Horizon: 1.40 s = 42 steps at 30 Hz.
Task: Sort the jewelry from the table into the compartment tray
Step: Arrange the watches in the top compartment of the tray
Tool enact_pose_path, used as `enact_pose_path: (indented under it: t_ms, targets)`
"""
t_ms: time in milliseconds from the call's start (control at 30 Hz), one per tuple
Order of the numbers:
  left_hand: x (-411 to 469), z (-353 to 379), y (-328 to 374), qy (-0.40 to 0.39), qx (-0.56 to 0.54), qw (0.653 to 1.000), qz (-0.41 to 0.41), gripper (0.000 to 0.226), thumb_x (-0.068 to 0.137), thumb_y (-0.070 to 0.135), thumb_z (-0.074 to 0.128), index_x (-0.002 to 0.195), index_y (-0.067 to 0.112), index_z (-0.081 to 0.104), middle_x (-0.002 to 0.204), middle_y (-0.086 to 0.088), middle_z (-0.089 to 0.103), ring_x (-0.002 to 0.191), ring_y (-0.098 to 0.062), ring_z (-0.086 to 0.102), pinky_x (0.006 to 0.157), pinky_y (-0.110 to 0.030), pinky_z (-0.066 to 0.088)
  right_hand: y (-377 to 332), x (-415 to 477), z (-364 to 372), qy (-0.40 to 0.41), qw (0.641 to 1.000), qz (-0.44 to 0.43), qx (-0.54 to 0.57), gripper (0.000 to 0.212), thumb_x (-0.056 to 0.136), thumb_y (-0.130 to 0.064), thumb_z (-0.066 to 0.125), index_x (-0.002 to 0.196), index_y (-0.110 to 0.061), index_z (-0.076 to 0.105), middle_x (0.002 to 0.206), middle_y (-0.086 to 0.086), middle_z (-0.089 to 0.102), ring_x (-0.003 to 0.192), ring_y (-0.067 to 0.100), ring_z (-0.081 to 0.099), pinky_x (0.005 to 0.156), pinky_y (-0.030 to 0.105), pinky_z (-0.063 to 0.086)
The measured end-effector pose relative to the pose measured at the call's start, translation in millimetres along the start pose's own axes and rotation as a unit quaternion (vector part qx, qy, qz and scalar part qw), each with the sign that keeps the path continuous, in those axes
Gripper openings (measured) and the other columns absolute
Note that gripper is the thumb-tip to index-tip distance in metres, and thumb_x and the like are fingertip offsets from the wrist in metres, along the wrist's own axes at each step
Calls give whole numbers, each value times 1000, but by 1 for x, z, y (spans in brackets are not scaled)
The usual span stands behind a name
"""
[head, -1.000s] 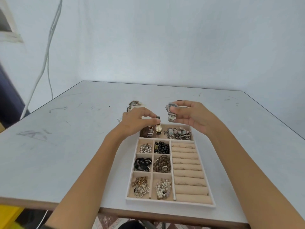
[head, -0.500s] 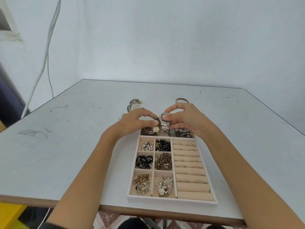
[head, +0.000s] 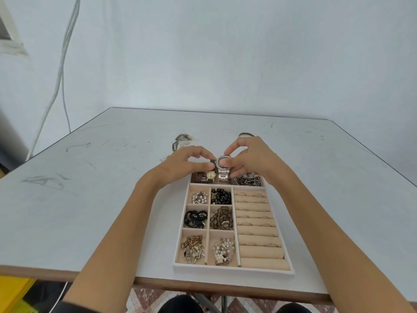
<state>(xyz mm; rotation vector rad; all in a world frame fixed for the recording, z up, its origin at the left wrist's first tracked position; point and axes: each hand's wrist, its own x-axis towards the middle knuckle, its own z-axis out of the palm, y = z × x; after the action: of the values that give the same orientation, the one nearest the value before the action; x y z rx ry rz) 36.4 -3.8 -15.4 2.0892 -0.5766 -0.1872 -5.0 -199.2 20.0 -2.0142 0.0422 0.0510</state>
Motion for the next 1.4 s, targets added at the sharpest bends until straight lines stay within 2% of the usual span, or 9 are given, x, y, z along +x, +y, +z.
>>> enact_pose_path:
  t_ms: [200,333,467,600,733,900,1033,1200,1400]
  targets:
    - [-1,-1,0,1,-9,1000,6,17,84,34,68,100,28,69,112,11,61,114,-1,49,89,-23,33,2,1,2,5,999,-8,-32,36,68,-16,86,97,-6,66,77,18,72,68,30,72,81,48,58]
    - [-2,-1,3,-1,-10,1000,12,18,86,30,67,103,25,68,103,13,62,109,-3,53,89,-20,35,4,0,3,8,999,-10,-35,35,68,-15,85,96,-8,66,76,16,72,69,30,73,82,52,56]
    - [-3,-2,4,-9,-5,999,43,18,87,28,66,105,25,65,105,12,64,109,-3,54,95,-24,38,4,-2,0,4,1000,-9,-17,36,69,-12,85,99,-6,66,77,18,71,70,32,72,79,47,58]
    - [-7,-7,7,-31,11,999,31,23,84,32,70,106,28,67,106,22,62,110,5,51,85,-12,31,3,-5,-4,8,1000,-7,10,40,70,-10,83,104,-3,63,80,20,70,68,32,72,73,39,60]
    - [-7,-9,5,-29,16,999,27,30,78,31,76,106,30,67,107,22,62,109,8,50,82,-10,29,2,-6,-5,8,1000,-7,26,39,72,-8,82,104,-2,62,80,19,70,62,28,71,68,35,61]
    - [-4,-5,4,-6,35,998,45,32,74,34,78,104,31,67,106,26,61,112,7,47,85,-11,30,1,-6,-5,8,999,-4,33,39,72,-8,82,106,-1,62,88,24,69,67,32,71,74,43,60]
    - [-2,-4,2,-10,54,997,50,32,75,36,77,105,32,66,109,23,62,115,0,48,91,-21,33,2,-7,-5,13,999,-11,38,40,72,-7,82,106,2,61,88,26,68,61,27,70,68,37,61]
    - [-5,-7,4,-37,55,996,53,30,81,36,72,109,32,63,109,24,60,113,7,47,85,-12,32,2,-7,-7,16,999,-8,46,42,71,-8,82,106,1,62,90,25,68,61,27,70,66,34,61]
    - [-7,-8,6,-59,53,995,56,28,87,34,64,114,29,62,112,23,60,114,6,47,84,-12,33,3,-7,-5,10,999,-13,44,40,72,-8,82,106,1,62,88,25,69,64,28,70,70,37,61]
